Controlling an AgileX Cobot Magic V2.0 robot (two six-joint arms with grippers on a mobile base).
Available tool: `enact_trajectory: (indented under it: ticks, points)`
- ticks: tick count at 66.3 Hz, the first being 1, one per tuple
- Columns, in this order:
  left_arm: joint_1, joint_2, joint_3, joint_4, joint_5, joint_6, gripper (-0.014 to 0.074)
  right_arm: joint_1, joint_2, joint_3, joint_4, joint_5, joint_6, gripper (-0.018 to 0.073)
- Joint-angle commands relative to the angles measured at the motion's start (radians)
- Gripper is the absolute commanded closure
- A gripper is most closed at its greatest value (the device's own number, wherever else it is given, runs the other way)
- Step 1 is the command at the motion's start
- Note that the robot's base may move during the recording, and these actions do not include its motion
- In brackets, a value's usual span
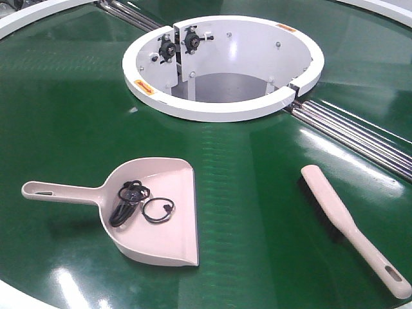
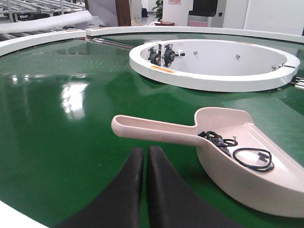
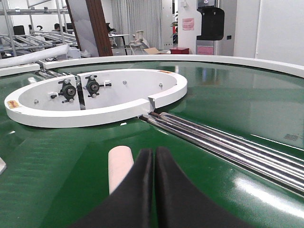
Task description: Clean and inspect green conveyor with broom and dustpan
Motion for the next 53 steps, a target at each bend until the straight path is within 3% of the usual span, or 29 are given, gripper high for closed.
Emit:
enact_trajectory:
  ticks: [1,53]
  points:
    - [-0.007,-0.013,0.032,0.002,-0.069,-0.009,0.0603,-0.006,-0.019,0.022,-0.007,-0.075,0.003,0.0569]
    - [-0.007,-0.013,0.032,0.002,-0.067,-0.009,0.0603,-0.006,-0.019,0.022,-0.003,-0.059,0.001,0.0569]
